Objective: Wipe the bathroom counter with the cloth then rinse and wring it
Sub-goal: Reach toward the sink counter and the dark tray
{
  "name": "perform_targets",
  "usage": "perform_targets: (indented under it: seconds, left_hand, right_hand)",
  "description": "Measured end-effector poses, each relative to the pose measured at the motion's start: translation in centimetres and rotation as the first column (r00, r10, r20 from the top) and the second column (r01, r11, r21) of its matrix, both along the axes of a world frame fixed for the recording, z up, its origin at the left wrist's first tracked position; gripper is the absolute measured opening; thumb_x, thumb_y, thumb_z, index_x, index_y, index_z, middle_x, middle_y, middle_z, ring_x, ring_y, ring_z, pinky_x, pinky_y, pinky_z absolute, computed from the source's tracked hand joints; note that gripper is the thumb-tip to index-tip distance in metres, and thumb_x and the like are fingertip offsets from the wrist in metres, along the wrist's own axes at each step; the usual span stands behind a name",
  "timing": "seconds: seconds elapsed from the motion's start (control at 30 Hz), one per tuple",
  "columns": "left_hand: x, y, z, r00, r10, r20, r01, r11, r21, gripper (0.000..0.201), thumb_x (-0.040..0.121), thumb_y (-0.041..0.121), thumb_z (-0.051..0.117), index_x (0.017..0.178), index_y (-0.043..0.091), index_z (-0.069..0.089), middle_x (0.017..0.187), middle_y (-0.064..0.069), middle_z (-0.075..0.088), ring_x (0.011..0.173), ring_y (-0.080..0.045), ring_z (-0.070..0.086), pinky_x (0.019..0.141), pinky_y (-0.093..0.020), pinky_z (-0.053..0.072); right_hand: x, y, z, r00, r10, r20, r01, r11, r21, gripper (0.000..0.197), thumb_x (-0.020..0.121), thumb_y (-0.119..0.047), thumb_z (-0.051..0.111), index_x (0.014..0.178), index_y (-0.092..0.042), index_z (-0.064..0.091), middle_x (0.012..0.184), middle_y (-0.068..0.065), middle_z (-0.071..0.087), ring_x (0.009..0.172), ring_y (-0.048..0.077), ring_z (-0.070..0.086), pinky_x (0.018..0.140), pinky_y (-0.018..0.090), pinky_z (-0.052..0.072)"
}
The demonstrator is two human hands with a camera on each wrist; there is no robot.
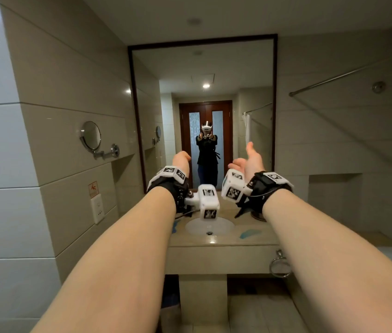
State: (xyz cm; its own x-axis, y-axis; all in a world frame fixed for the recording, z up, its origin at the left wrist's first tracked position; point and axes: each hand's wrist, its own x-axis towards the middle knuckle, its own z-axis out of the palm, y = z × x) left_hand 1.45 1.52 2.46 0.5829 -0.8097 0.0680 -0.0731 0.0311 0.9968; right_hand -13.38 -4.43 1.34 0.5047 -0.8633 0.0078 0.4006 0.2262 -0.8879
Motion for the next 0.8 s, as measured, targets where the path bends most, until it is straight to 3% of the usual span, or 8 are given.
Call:
perform_targets:
  seconds: [0.07,0.1,0.2,0.3,0.4,0.47,0.67,0.8]
  left_hand:
    - [-0.1,-0.1,-0.2,0.948,0.002,0.317,-0.038,0.993,0.109,0.046,0.099,0.015,0.033,0.14,-0.006,0.038,0.146,-0.028,0.036,0.134,-0.04,0.037,0.107,-0.042,0.033]
    - [-0.3,-0.1,-0.4,0.857,-0.007,0.516,-0.096,0.98,0.173,0.045,0.099,0.016,0.034,0.138,-0.005,0.039,0.144,-0.027,0.038,0.132,-0.039,0.038,0.106,-0.041,0.035]
    - [-0.3,-0.9,-1.8,0.526,-0.01,0.85,-0.313,0.927,0.205,0.055,0.093,0.028,0.041,0.14,0.0,0.034,0.148,-0.018,0.031,0.137,-0.032,0.03,0.11,-0.043,0.025]
    - [-0.1,-0.9,-3.3,0.234,-0.122,0.964,-0.33,0.923,0.197,0.076,0.091,0.037,0.041,0.15,0.001,0.01,0.159,-0.017,0.006,0.147,-0.029,0.006,0.118,-0.043,0.009]
    - [-0.3,-0.6,-4.2,-0.06,-0.25,0.966,-0.398,0.894,0.207,0.08,0.094,0.042,0.036,0.151,0.002,-0.003,0.159,-0.017,-0.009,0.148,-0.028,-0.006,0.12,-0.042,0.0]
    - [-0.7,-0.8,-4.9,-0.193,-0.31,0.931,-0.442,0.875,0.2,0.079,0.094,0.041,0.033,0.151,0.002,-0.006,0.159,-0.016,-0.011,0.148,-0.028,-0.008,0.12,-0.043,-0.001]
    - [-1.7,-1.2,-6.6,-0.359,-0.411,0.838,-0.52,0.833,0.186,0.084,0.094,0.046,0.033,0.15,0.001,-0.01,0.158,-0.018,-0.015,0.147,-0.03,-0.01,0.119,-0.043,-0.005]
    - [-1.8,-1.2,-6.4,-0.35,-0.413,0.841,-0.508,0.838,0.2,0.084,0.093,0.045,0.034,0.15,0.001,-0.01,0.158,-0.018,-0.015,0.147,-0.03,-0.011,0.119,-0.043,-0.006]
  right_hand:
    - [0.7,-0.2,0.5,0.966,-0.089,-0.244,0.042,0.981,-0.189,0.084,0.093,-0.067,0.027,0.152,-0.009,0.014,0.158,0.011,0.019,0.146,0.026,0.017,0.116,0.045,0.012]
    - [1.1,-0.6,0.6,0.913,-0.167,-0.372,0.046,0.949,-0.312,0.082,0.093,-0.067,0.028,0.152,-0.01,0.018,0.157,0.01,0.023,0.145,0.026,0.021,0.116,0.043,0.013]
    - [1.9,-1.2,0.4,0.528,-0.47,-0.708,-0.176,0.755,-0.632,0.089,0.089,-0.073,0.021,0.15,-0.008,0.023,0.155,0.013,0.028,0.142,0.03,0.026,0.116,0.045,0.02]
    - [2.0,-1.2,-0.6,0.18,-0.733,-0.656,-0.386,0.56,-0.733,0.089,0.09,-0.07,0.023,0.151,-0.005,0.017,0.158,0.013,0.02,0.147,0.027,0.01,0.117,0.051,0.006]
    - [1.7,-0.6,-2.0,-0.021,-0.876,-0.481,-0.557,0.41,-0.722,0.088,0.092,-0.064,0.027,0.152,-0.005,0.004,0.161,0.012,0.005,0.148,0.025,-0.002,0.118,0.05,-0.006]
    - [1.6,-0.5,-2.9,-0.135,-0.926,-0.352,-0.643,0.352,-0.68,0.087,0.093,-0.06,0.03,0.152,-0.004,0.0,0.161,0.013,0.0,0.148,0.025,-0.005,0.117,0.051,-0.01]
    - [1.9,-0.5,-4.4,-0.347,-0.919,-0.187,-0.731,0.39,-0.56,0.08,0.096,-0.048,0.026,0.15,0.001,-0.007,0.159,0.018,-0.007,0.147,0.031,-0.012,0.112,0.054,-0.017]
    - [1.7,-0.8,-5.1,-0.393,-0.895,-0.214,-0.707,0.442,-0.552,0.082,0.096,-0.05,0.029,0.149,0.001,-0.008,0.159,0.018,-0.007,0.146,0.032,-0.012,0.111,0.055,-0.017]
